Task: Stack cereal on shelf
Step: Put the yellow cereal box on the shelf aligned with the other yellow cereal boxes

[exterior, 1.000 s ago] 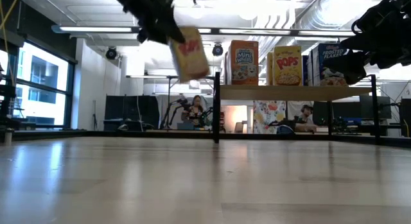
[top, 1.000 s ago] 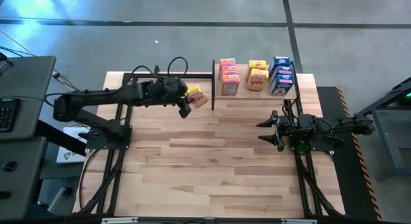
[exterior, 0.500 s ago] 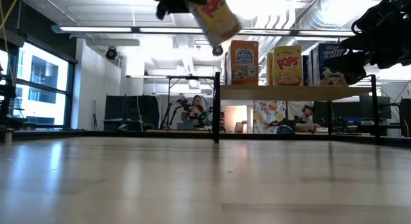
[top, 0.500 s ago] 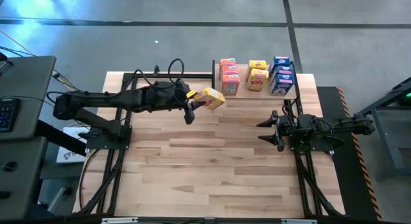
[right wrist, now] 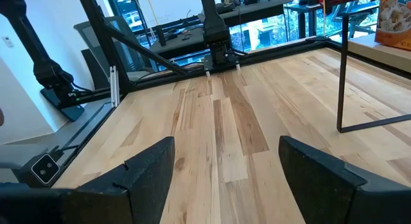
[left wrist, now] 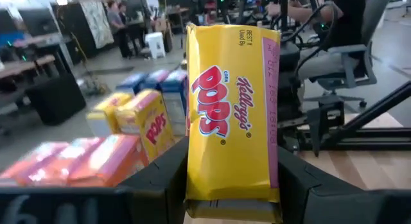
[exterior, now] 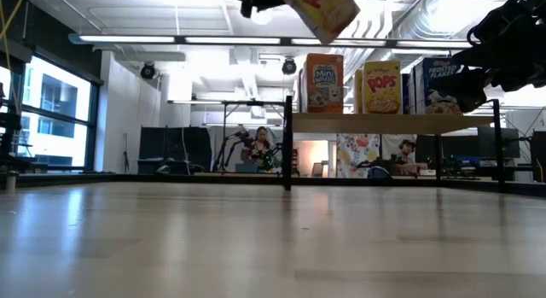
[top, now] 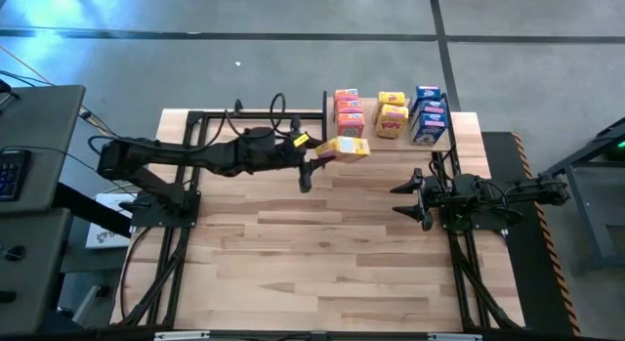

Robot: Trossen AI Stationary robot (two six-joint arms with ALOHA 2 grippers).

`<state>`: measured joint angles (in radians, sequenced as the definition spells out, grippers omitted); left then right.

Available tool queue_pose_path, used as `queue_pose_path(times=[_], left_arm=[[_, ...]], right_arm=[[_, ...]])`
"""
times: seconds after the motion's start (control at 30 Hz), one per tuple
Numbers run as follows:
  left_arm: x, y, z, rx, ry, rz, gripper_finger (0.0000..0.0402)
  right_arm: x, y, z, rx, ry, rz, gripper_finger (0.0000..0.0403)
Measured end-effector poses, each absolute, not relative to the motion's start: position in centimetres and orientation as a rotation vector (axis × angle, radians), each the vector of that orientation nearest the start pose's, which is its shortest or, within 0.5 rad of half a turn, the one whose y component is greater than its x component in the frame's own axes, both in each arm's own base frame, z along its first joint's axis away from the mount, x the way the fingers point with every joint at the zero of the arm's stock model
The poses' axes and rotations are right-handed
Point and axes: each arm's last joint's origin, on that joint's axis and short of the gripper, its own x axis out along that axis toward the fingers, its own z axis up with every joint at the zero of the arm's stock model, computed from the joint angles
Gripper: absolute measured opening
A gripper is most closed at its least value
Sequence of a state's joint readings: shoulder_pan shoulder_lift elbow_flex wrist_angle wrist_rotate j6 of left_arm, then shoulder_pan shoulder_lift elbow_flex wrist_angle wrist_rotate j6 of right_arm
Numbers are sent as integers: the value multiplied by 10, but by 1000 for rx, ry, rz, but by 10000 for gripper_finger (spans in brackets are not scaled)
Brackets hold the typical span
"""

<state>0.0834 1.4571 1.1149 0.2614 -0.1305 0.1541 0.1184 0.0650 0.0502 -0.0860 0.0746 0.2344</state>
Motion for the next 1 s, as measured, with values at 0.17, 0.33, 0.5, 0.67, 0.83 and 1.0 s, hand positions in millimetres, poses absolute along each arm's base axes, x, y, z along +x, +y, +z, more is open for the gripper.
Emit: queue_pose_path(times=[0.17, 0.33, 0.5, 0.67, 0.83, 1.0], left_arm=[[345, 29, 324, 103, 206, 192, 149], [366, 21, 315, 103, 343, 158, 149], [387, 15, 299, 112, 482, 133, 149], [406, 14, 278, 117, 556, 122, 149], [417, 12, 261, 96, 617, 71, 149], [424, 13, 249, 95, 691, 64, 149]], right_arm=[[98, 9, 167, 224, 105, 32, 270], [98, 10, 167, 224, 105, 32, 270], [98, 9, 167, 224, 105, 32, 270], [98, 9, 167, 224, 105, 32, 270], [98, 9, 167, 224, 105, 32, 270], [98, 9, 167, 224, 105, 32, 270]])
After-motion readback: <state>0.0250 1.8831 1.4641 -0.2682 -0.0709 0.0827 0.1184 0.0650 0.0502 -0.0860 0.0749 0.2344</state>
